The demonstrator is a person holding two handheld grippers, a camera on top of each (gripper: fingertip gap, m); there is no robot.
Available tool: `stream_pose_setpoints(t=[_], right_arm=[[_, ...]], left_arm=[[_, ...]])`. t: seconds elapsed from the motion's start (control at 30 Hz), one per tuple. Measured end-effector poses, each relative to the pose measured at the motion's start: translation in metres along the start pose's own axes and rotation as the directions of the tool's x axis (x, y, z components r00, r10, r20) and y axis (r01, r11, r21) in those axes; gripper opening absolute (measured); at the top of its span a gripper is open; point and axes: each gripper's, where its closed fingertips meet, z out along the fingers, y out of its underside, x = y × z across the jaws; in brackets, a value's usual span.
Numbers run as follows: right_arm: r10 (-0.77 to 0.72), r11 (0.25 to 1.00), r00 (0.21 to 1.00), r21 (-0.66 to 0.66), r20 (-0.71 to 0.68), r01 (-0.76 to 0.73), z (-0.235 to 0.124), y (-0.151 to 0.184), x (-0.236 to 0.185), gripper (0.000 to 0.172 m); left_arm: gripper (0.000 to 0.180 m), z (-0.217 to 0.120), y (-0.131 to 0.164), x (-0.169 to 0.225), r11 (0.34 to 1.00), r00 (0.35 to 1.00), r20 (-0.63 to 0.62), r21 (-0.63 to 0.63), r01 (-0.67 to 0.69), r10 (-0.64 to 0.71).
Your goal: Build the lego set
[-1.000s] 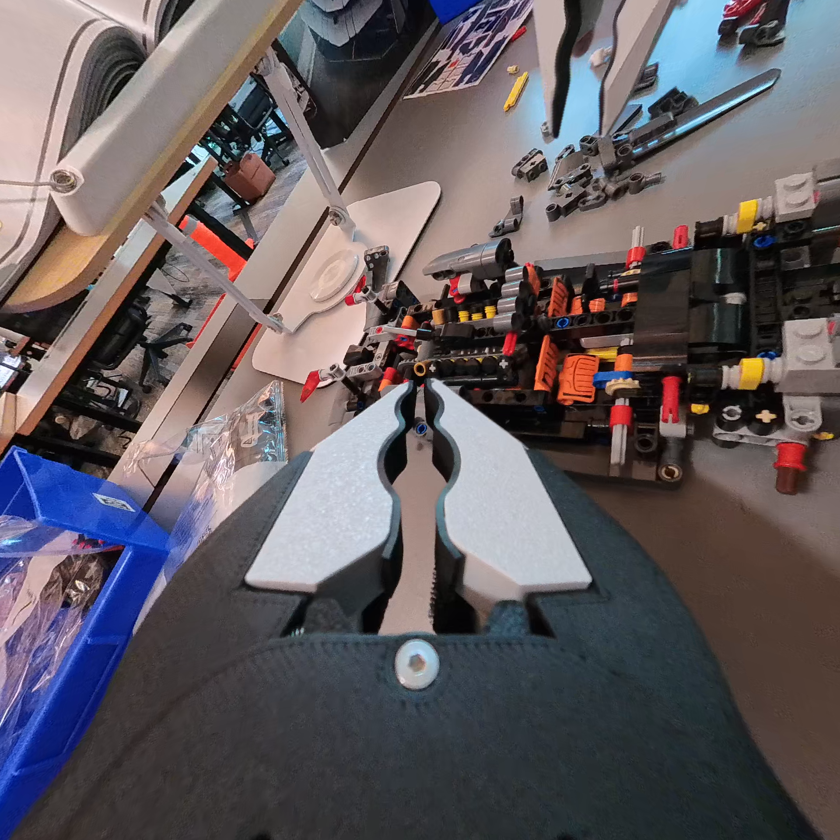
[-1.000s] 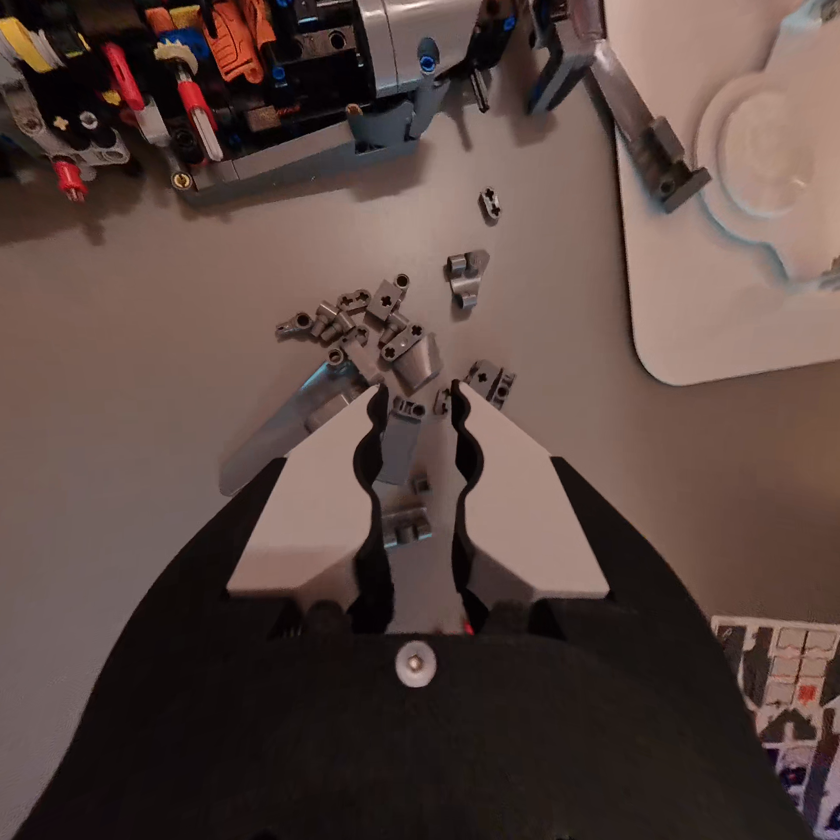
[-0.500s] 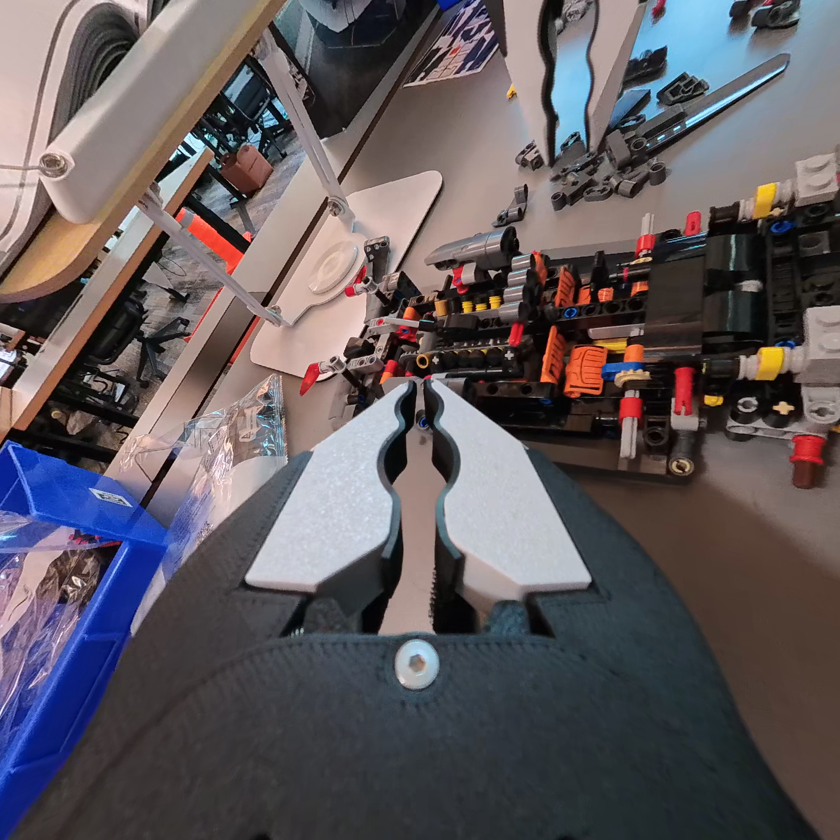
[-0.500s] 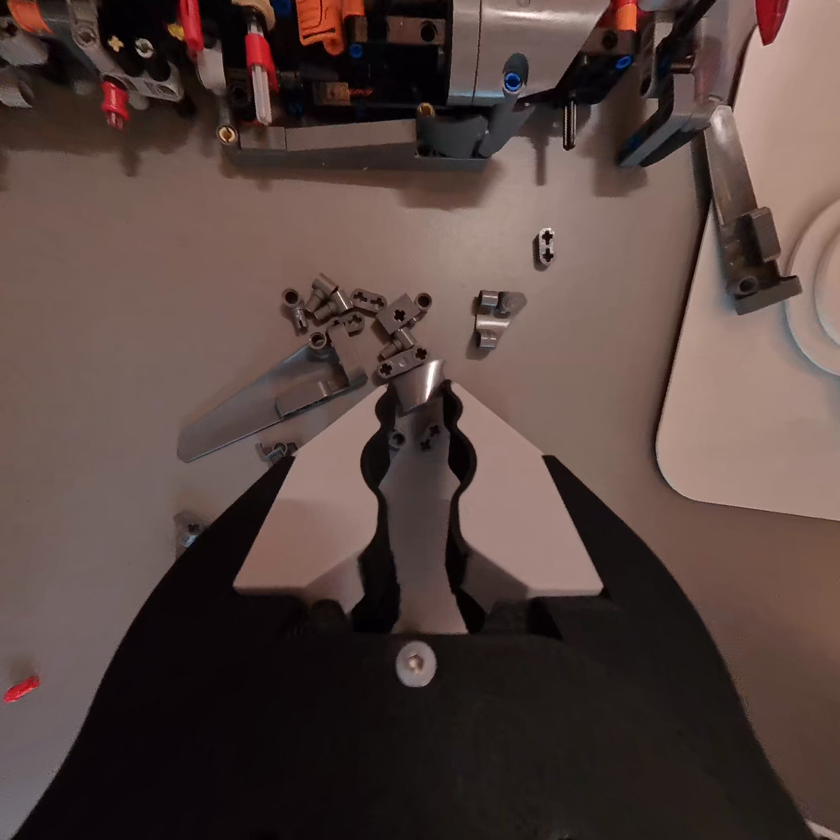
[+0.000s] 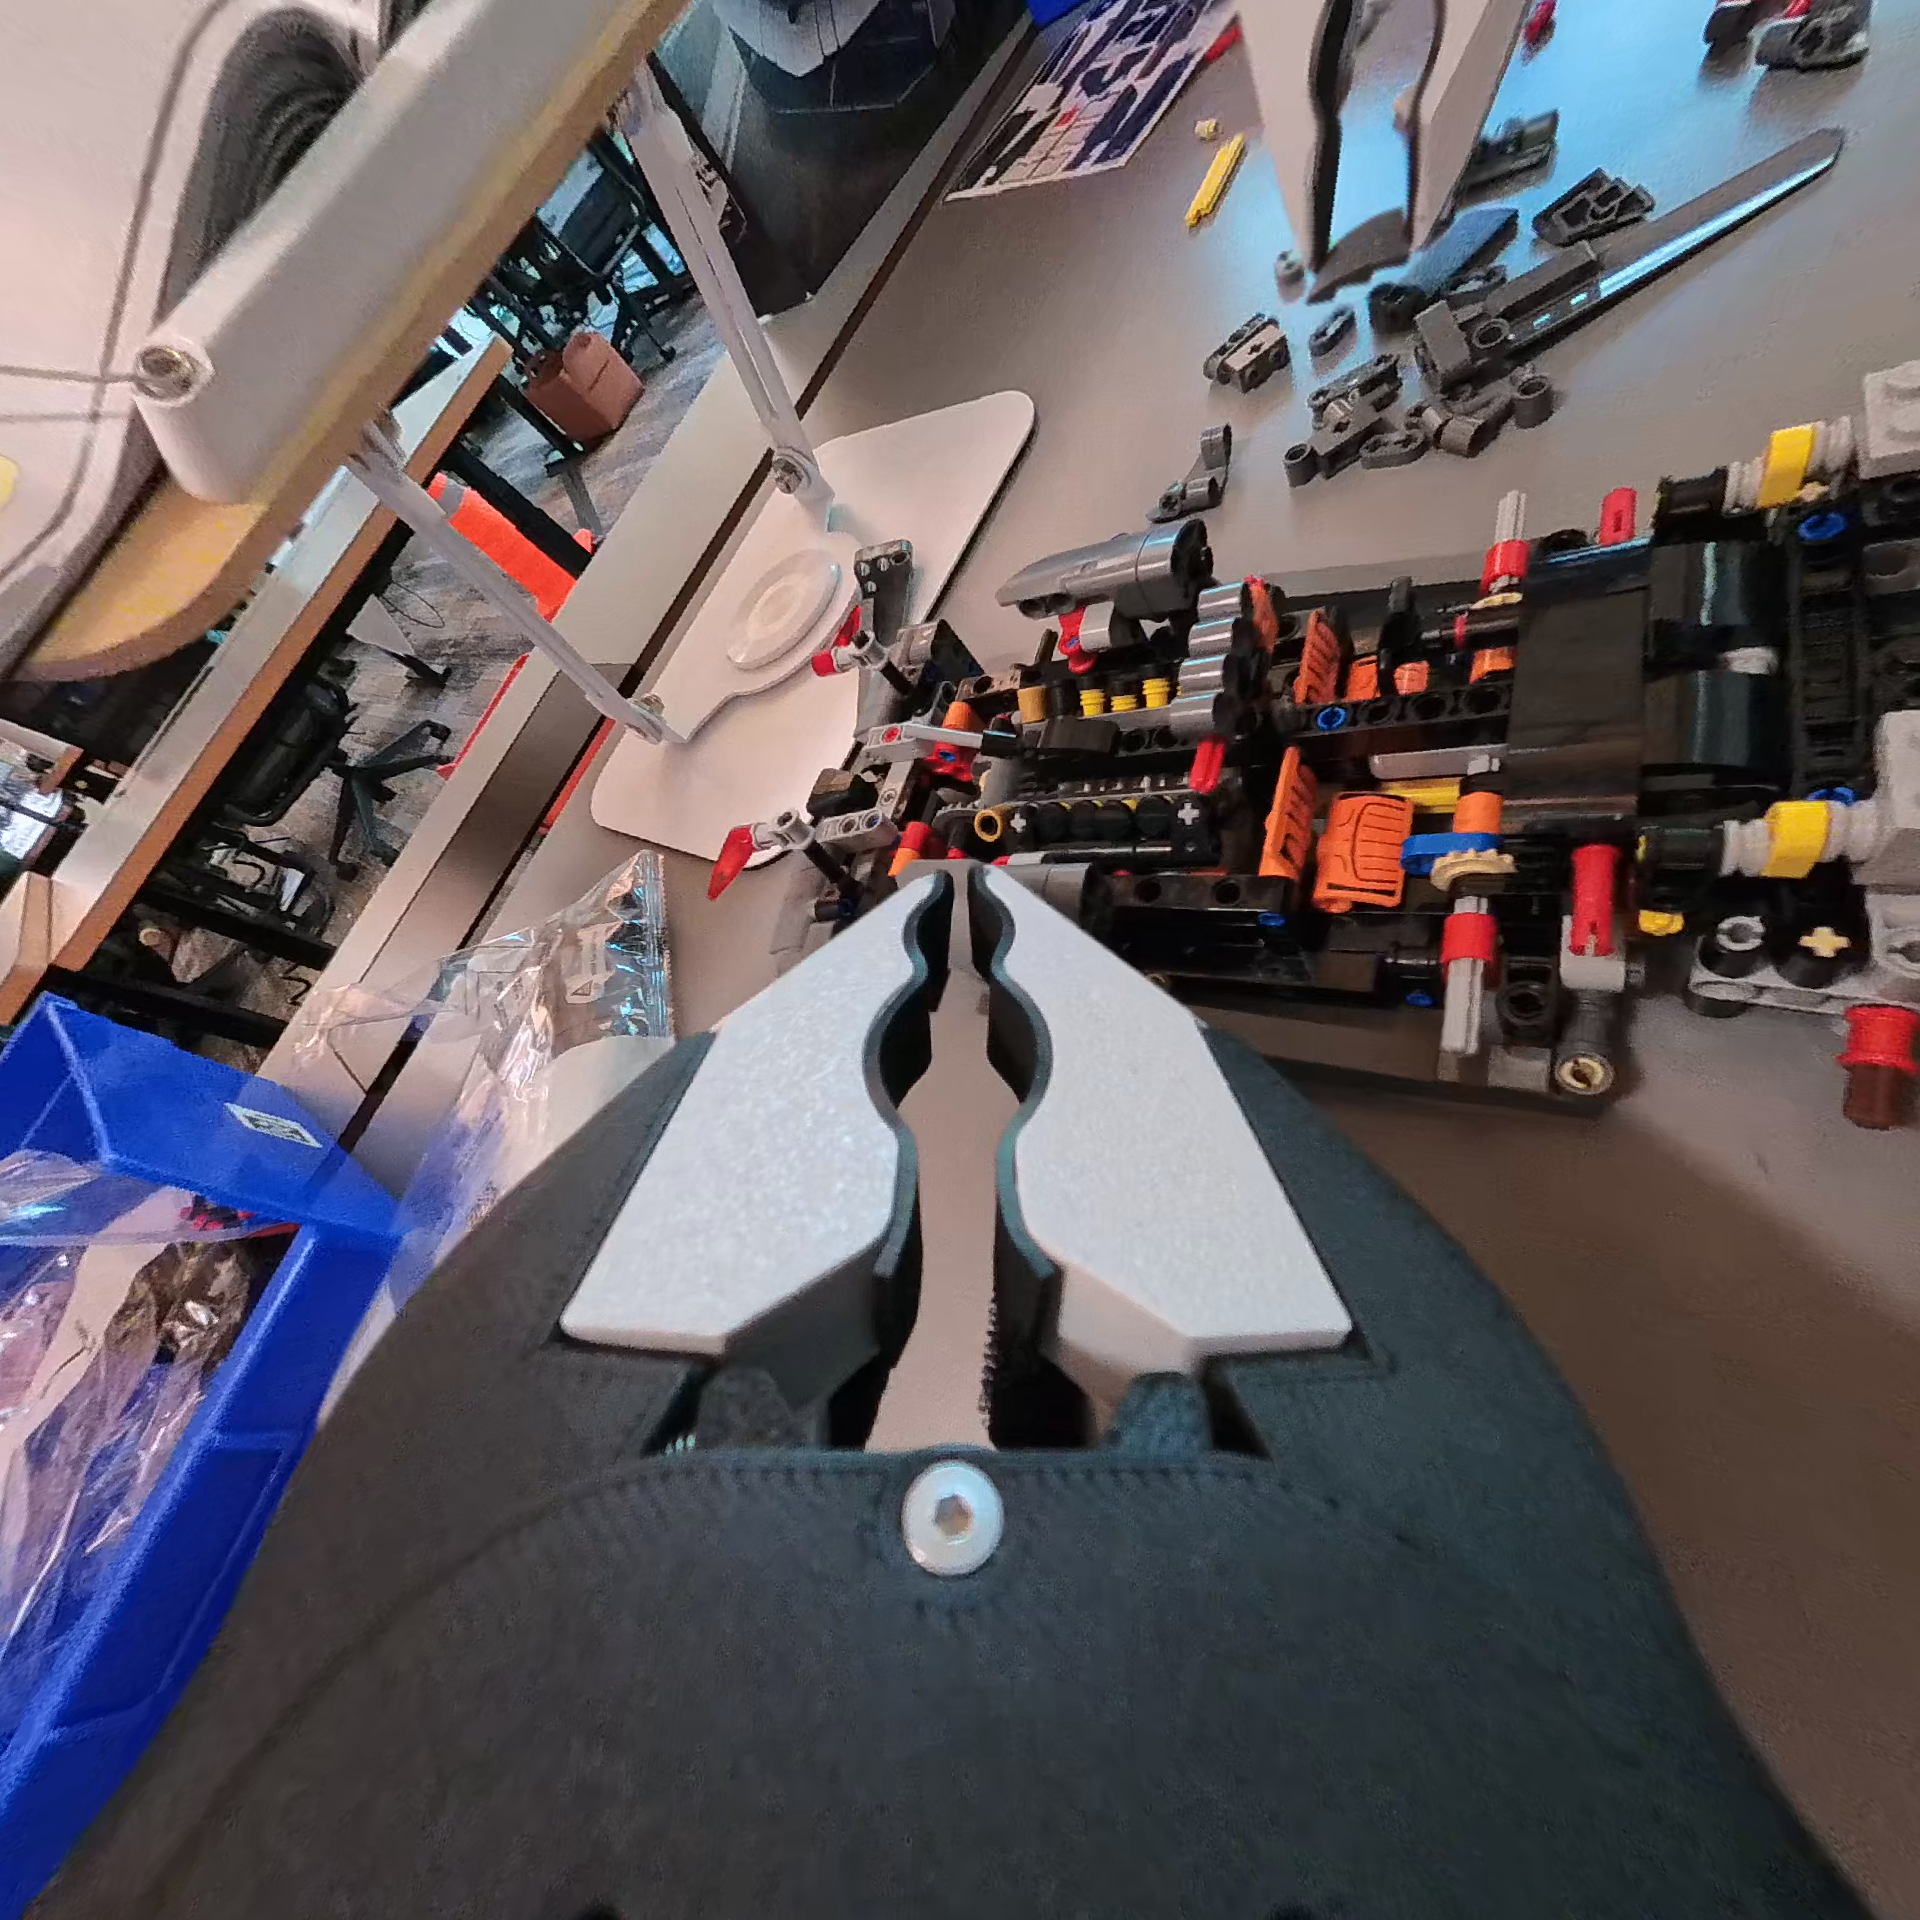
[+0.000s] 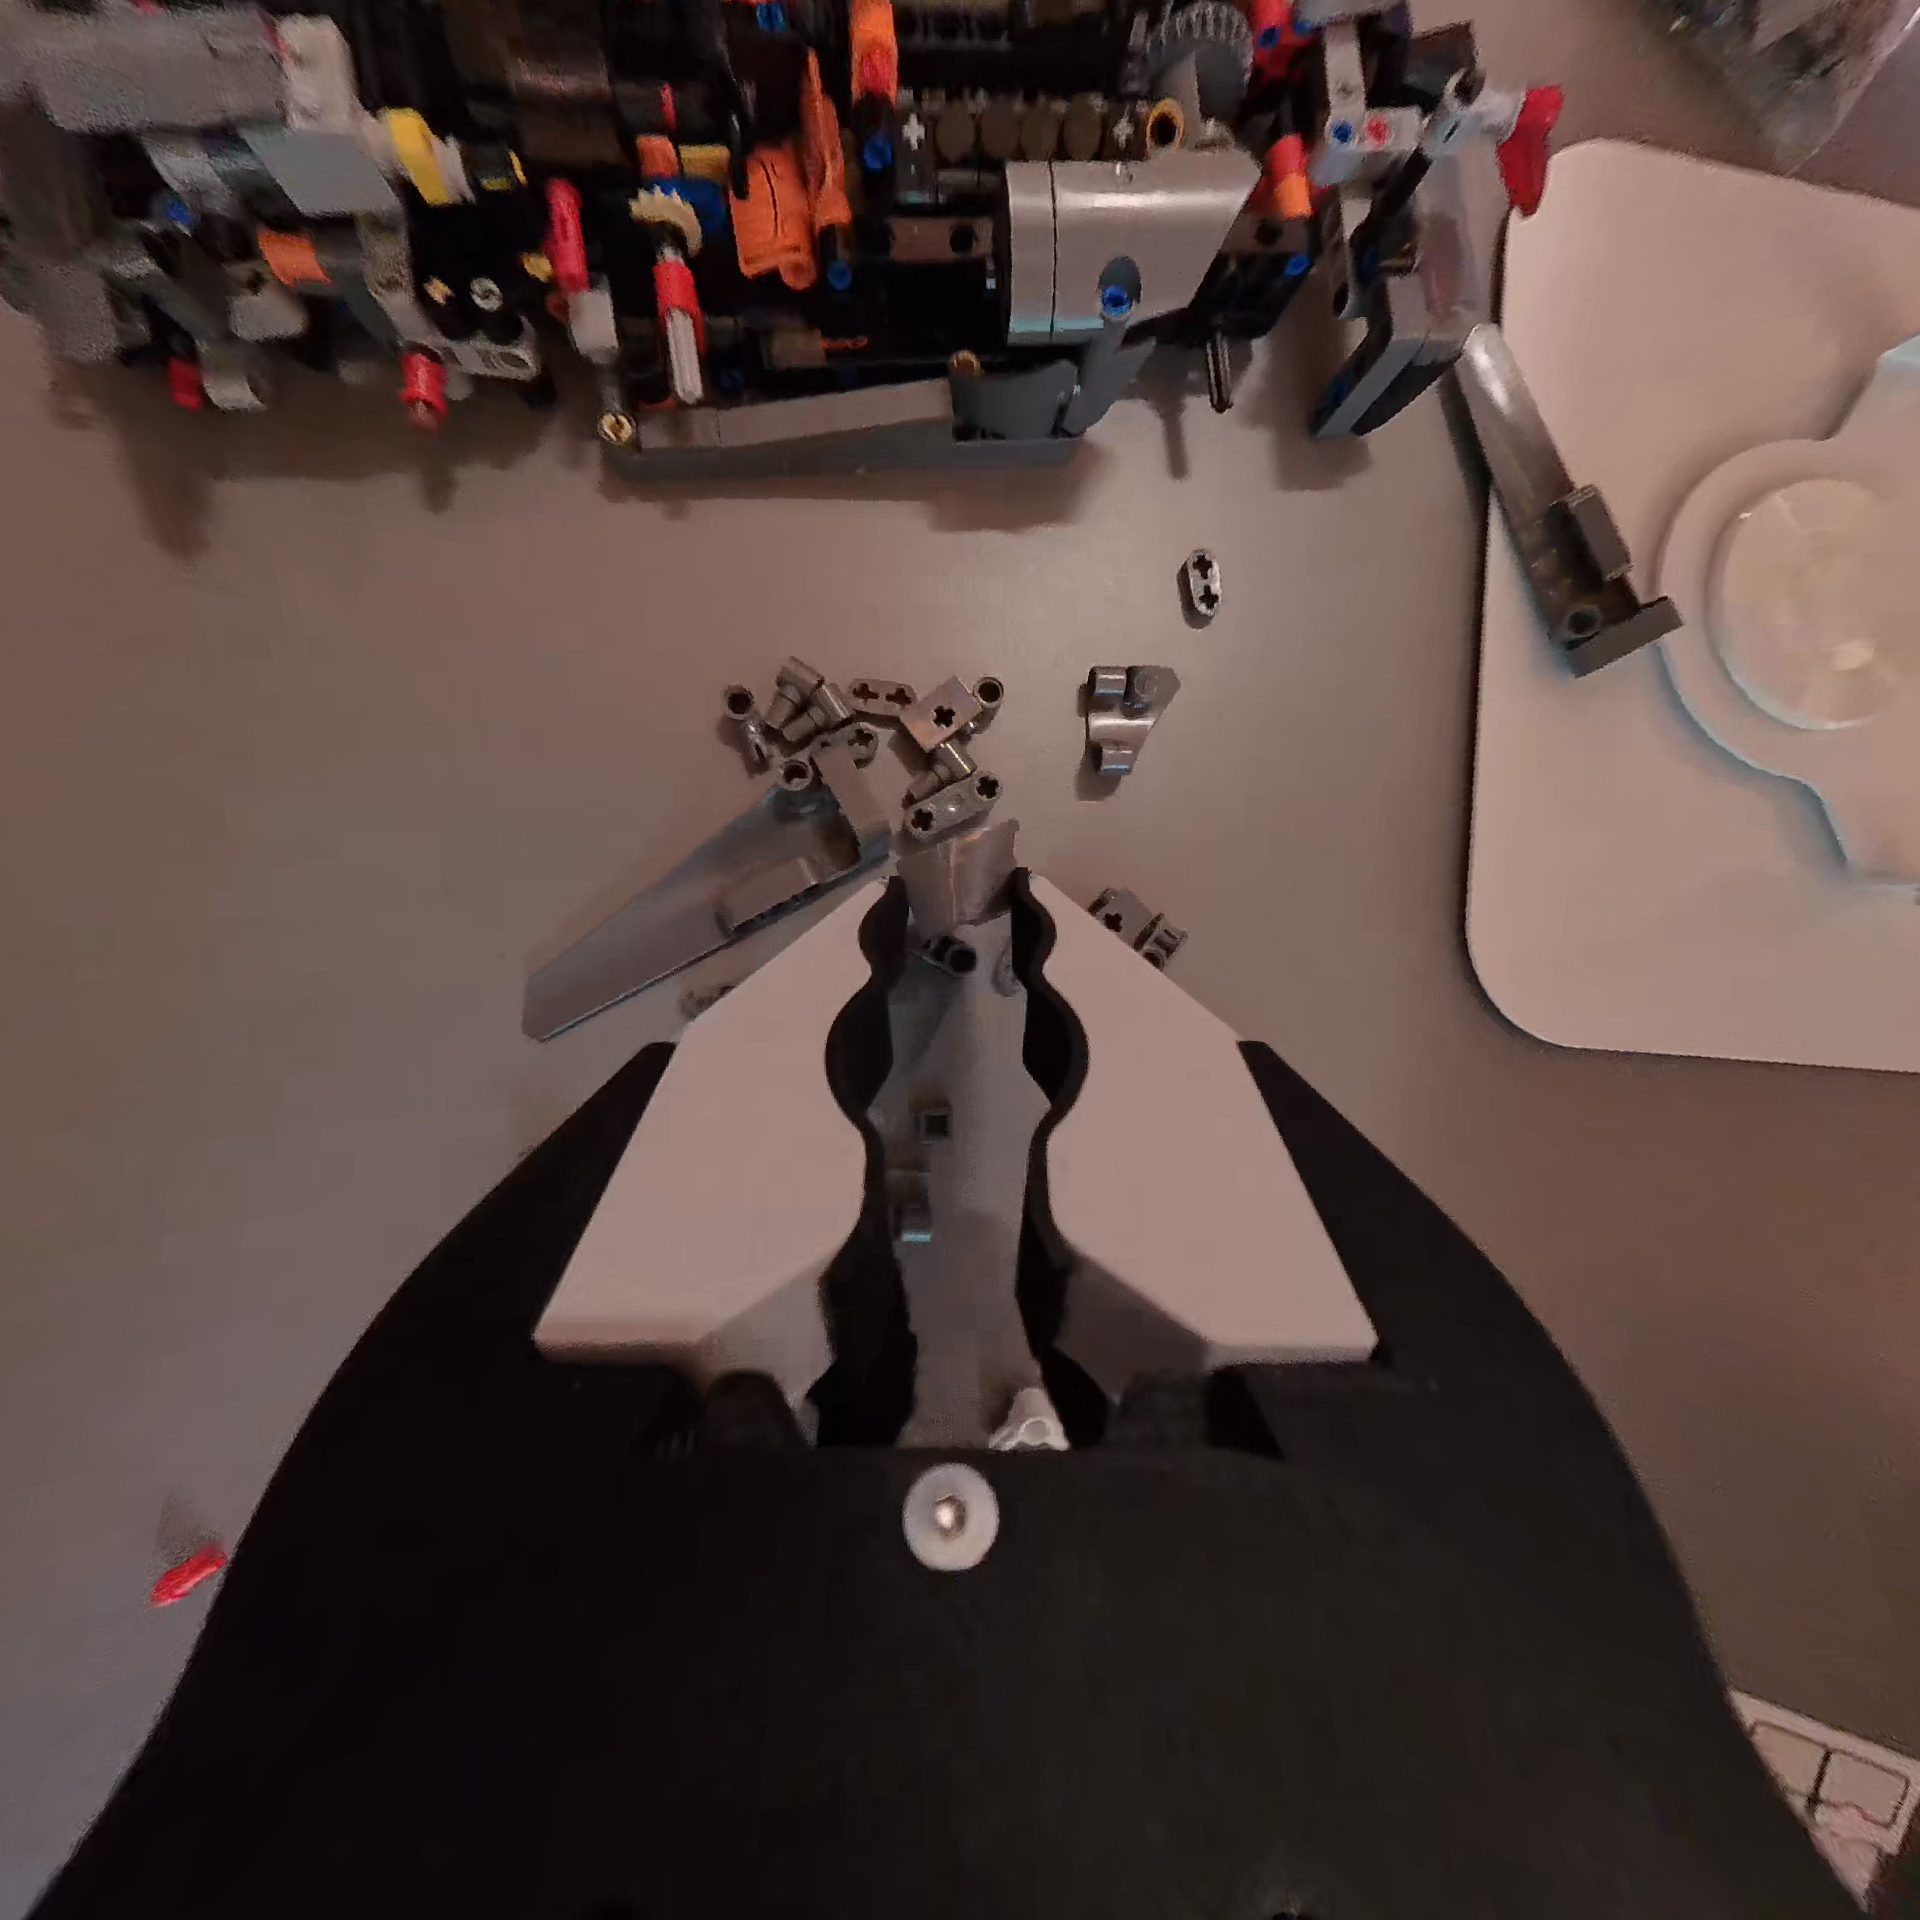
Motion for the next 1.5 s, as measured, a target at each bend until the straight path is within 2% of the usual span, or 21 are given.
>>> stream_pose_setpoints(t=[0.3,0.57,0.73,0.97,1.3,1.5], right_arm=[[0.081,0.985,0.990,0.158,-0.120,-0.061,-0.032,-0.035,-0.023,0.017],[0.207,0.932,0.958,0.339,-0.198,-0.131,-0.044,-0.066,-0.039,0.017],[0.238,0.892,0.952,0.431,-0.190,-0.137,-0.045,-0.092,-0.049,0.017],[0.301,0.774,0.948,0.607,-0.101,-0.181,-0.044,-0.133,-0.048,0.017],[0.343,0.649,0.939,0.714,0.031,-0.261,-0.042,-0.153,-0.040,0.017],[0.352,0.492,0.909,0.781,0.225,-0.384,-0.047,-0.168,-0.041,0.017]], left_arm=[[0.001,-0.010,-0.016,0.004,0.998,0.999,0.016,0.047,-0.038,0.037],[0.001,-0.014,-0.024,0.014,0.995,0.997,0.010,0.074,-0.071,0.070],[0.001,-0.016,-0.031,0.019,0.992,0.996,0.014,0.095,-0.088,0.087],[0.000,-0.018,-0.033,0.018,0.989,0.993,0.038,0.095,-0.114,0.110],[0.000,-0.024,-0.033,0.001,0.991,0.994,0.084,0.107,-0.076,0.067],[0.001,-0.026,-0.043,0.004,0.985,0.991,0.106,0.147,-0.093,0.078]])
